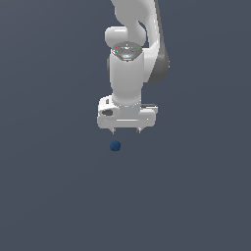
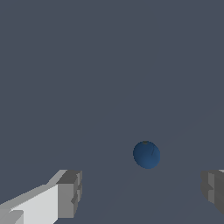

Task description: Pick up the object and move it to a goal position.

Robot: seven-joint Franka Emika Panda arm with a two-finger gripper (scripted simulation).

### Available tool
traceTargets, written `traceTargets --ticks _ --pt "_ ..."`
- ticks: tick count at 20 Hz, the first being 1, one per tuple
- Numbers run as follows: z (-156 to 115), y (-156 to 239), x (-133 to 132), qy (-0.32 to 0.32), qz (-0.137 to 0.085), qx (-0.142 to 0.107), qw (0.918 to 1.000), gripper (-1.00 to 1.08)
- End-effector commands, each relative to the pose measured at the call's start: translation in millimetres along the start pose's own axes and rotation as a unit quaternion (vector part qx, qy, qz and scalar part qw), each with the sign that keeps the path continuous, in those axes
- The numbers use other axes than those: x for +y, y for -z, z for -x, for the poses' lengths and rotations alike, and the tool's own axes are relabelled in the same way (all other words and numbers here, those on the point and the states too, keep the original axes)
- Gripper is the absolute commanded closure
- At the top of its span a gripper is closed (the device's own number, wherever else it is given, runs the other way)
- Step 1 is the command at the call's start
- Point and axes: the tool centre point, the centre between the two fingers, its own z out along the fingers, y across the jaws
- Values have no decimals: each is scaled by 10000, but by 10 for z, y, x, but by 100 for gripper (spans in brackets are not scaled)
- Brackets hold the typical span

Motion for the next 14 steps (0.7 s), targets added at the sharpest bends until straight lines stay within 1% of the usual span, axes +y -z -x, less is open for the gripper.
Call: traceTargets --ticks 1,8,14 --pt "-8 23 -30 59 -8 25 10000 -92" --pt "19 -103 29 -118 -14 -11 9999 -92" --pt "121 -487 197 -649 -25 -105 9978 -92"
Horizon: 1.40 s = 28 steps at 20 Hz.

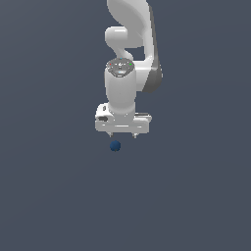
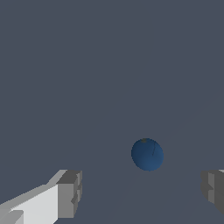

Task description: Pick up the object and move it to a goal position.

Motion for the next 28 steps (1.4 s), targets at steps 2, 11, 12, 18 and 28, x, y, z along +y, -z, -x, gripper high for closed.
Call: traceTargets --ticks 2,11,12,18,28 --pt "79 -301 147 -419 5 -77 9991 -92" --pt "263 -813 415 -1169 55 -198 9929 -92" --pt "271 -831 425 -1197 58 -202 9926 -92" --pt "276 -862 423 -1187 58 -209 9927 -92" --pt "308 -1279 435 -1216 60 -206 9923 -92"
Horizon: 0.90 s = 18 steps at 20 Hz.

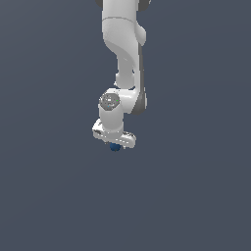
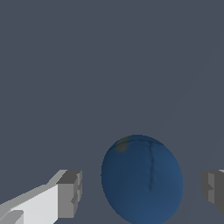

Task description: Pick up the object and move it to a goal position.

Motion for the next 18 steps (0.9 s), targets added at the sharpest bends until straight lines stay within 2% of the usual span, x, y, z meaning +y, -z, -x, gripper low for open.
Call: traceTargets --ticks 1,5,6,18 --pt "-2 -86 -1 -4 -1 4 10000 -92" --pt "-10 -128 -1 -7 -1 5 10000 -92" --pt "-10 -128 -1 -7 -1 5 10000 108" --pt "-20 -111 -9 -15 -4 21 10000 108"
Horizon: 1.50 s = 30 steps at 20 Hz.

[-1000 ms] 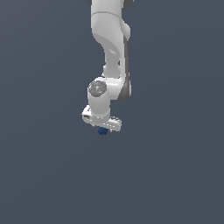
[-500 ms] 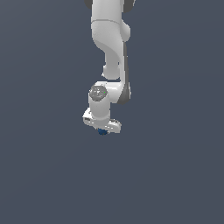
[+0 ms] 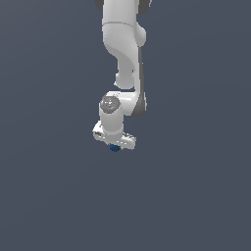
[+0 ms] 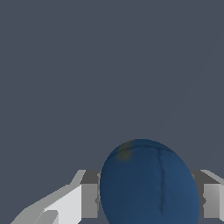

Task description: Pick up the object and move it to a goal position.

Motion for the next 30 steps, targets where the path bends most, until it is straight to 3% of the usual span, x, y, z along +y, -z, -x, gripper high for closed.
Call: traceTargets --ticks 1,8,15,22,30 --pt "-18 22 -13 -13 -3 30 10000 108" --pt "-207 271 -136 -198 -28 354 9992 108" --pt "-532 777 -347 -547 -73 968 9938 108" --pt "-862 1451 -564 -974 -115 1720 9802 108" --pt "-1105 2173 -745 -1397 -142 2464 9589 108"
